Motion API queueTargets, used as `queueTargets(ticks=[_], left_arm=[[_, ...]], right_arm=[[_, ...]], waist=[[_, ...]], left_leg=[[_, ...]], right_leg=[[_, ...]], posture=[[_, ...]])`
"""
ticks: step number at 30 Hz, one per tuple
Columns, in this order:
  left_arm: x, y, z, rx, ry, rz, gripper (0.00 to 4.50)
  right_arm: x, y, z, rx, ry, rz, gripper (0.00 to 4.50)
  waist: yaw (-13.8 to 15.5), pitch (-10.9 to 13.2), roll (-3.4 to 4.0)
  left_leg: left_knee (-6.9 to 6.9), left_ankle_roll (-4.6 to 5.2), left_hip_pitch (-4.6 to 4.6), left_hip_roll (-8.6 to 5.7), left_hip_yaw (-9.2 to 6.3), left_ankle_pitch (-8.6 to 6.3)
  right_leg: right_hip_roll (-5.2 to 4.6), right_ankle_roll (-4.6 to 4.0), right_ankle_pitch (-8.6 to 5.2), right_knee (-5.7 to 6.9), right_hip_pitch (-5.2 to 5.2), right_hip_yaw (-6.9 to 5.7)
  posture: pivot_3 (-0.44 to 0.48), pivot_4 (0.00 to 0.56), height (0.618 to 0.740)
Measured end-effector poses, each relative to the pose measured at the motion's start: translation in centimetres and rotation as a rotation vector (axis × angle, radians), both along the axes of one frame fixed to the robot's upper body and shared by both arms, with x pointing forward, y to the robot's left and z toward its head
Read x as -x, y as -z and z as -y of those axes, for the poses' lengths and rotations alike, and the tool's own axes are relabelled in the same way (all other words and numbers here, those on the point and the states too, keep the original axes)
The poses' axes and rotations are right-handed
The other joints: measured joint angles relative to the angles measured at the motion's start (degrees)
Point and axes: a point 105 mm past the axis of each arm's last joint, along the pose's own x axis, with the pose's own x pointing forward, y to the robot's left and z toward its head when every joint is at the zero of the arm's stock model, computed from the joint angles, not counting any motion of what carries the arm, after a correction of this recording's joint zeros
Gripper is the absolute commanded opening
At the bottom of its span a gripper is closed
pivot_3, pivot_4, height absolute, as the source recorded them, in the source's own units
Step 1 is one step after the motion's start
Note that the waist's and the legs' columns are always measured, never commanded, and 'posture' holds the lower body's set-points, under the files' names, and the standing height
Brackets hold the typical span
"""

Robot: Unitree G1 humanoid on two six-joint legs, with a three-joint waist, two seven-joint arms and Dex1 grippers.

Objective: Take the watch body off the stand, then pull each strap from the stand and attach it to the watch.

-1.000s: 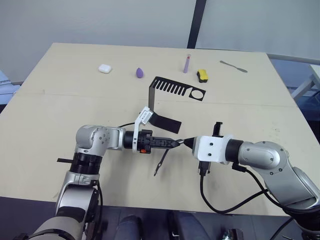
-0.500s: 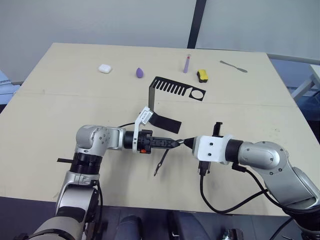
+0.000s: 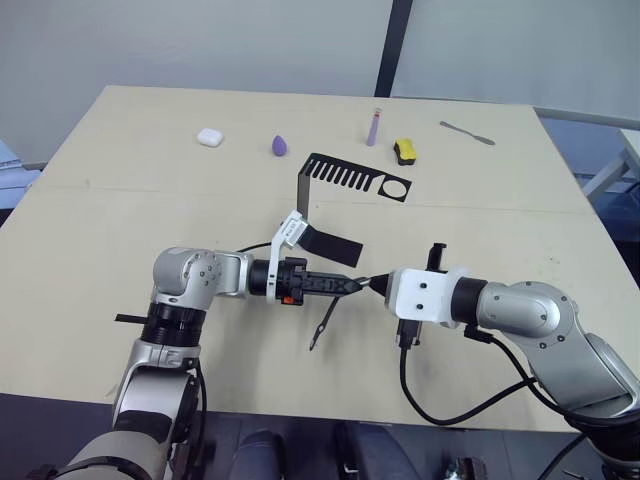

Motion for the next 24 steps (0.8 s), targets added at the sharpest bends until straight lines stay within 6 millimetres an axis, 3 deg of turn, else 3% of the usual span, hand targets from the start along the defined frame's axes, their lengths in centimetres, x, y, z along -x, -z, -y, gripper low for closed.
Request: queueTargets(ticks=[5,9,13,15,19,24], left_arm=[[-0.1,-0.1,0.0,0.006,-0.003,0.021,1.58],[-0.6,0.0,0.5,-0.022,0.001,0.133,1.58],[-1.6,-0.5,-0.9,-0.123,-0.004,0.400,1.58],[-0.9,-1.7,-1.4,-0.156,0.072,0.601,1.58],[1.1,-2.6,-2.1,-0.186,0.249,0.936,1.58],[2.1,-0.6,-3.6,-0.258,0.427,1.472,1.58]], right_arm=[[-0.1,-0.2,0.1,-0.015,0.010,-0.008,0.00],[1.1,-0.7,0.9,-0.029,-0.011,-0.066,1.36],[3.7,-0.8,2.1,-0.123,-0.051,-0.227,3.43],[4.0,-1.5,3.3,-0.197,-0.022,-0.279,4.46],[4.5,-2.6,4.5,-0.313,-0.021,-0.336,4.49],[4.3,-2.8,4.7,-0.387,-0.026,-0.347,4.49]], waist=[[0.00,0.00,0.00],[0.30,0.00,0.00],[0.06,0.00,-0.01],[-0.11,0.00,0.00],[-0.03,0.00,0.00],[-0.01,0.00,0.00]], left_leg=[[0.00,0.00,0.00,0.00,0.00,0.00],[-0.02,0.00,-0.02,-0.01,-0.04,0.00],[-0.02,-0.01,-0.01,-0.01,-0.01,0.00],[-0.07,-0.02,0.07,0.00,0.04,0.00],[-0.13,-0.03,0.12,0.00,0.05,0.01],[-0.11,0.04,0.08,0.01,0.06,-0.03]], right_leg=[[0.00,0.00,0.00,0.01,0.00,0.00],[0.00,0.00,0.00,-0.04,0.02,-0.04],[0.00,0.00,0.00,-0.03,0.03,0.00],[0.01,0.00,0.00,0.00,0.05,0.03],[0.02,-0.04,-0.02,-0.05,0.07,0.03],[0.02,-0.04,-0.02,-0.10,0.07,0.06]], posture=[[0.000,0.150,0.740],[0.000,0.150,0.740],[0.000,0.150,0.740],[0.000,0.150,0.740],[0.000,0.150,0.740],[0.000,0.150,0.740]])
